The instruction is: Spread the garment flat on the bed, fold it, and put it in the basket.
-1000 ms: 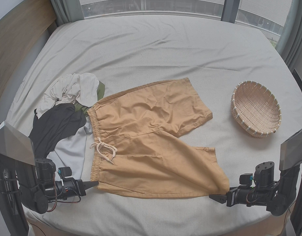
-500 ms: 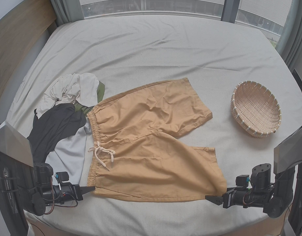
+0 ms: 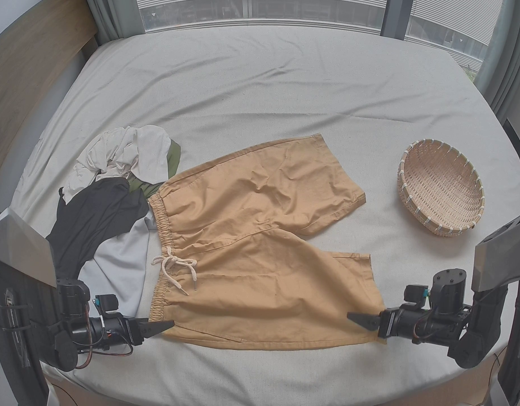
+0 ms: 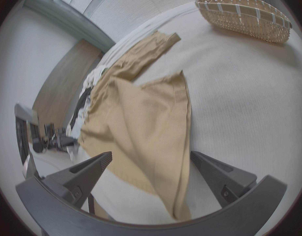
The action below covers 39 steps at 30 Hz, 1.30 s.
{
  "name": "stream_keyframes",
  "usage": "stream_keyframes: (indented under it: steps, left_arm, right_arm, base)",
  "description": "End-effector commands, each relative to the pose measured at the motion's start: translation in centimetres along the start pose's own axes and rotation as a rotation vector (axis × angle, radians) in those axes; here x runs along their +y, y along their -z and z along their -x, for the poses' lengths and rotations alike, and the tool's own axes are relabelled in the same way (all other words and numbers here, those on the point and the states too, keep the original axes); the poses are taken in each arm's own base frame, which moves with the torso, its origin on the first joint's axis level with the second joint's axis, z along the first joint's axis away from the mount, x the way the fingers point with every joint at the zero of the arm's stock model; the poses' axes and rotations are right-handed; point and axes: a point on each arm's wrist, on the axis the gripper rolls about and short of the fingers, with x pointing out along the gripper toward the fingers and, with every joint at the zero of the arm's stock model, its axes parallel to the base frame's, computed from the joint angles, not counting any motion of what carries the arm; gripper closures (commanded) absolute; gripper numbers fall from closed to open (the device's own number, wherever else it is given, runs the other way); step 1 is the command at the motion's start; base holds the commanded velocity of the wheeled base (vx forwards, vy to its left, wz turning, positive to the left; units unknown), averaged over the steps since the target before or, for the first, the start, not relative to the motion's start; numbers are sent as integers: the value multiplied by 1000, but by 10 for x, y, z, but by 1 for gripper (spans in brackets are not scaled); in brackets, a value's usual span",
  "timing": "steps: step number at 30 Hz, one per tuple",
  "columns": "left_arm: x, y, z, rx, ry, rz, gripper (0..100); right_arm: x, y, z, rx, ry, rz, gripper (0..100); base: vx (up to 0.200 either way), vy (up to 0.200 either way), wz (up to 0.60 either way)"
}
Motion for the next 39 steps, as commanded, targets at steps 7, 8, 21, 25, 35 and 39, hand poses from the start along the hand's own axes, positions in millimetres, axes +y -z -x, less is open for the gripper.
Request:
stream_keyframes:
  steps: [7,8,21,25,35,39]
  left_arm:
    - [-32,-32,-1,-106,100,-107,0]
    - [-37,-32,-2,-102,114,-120,0]
    - [-53,-30,-17,-95,117,-168,0]
    - [-49,-31,-15,-113,72,-157,0]
    - [-47,-24,-11,-86,58,-135,0]
    - [-45,-19,-12,-64,51,-120,0]
  right_arm:
    - [-12,-51,-23,-244,47,-40,0]
    - [-13,-53,-25,-245,49,-40,0]
    - [-22,-50,-55,-228,52,-11,0]
    - [-24,-50,-59,-226,53,1,100]
    - [-24,-52,-58,-249,42,8,100]
    - [-24,-64,-56,-309,33,17,100]
  base:
    - [0,0,0]
    - [0,0,0]
    - [0,0,0]
    - [0,0,0]
    - [0,0,0]
    - [0,0,0]
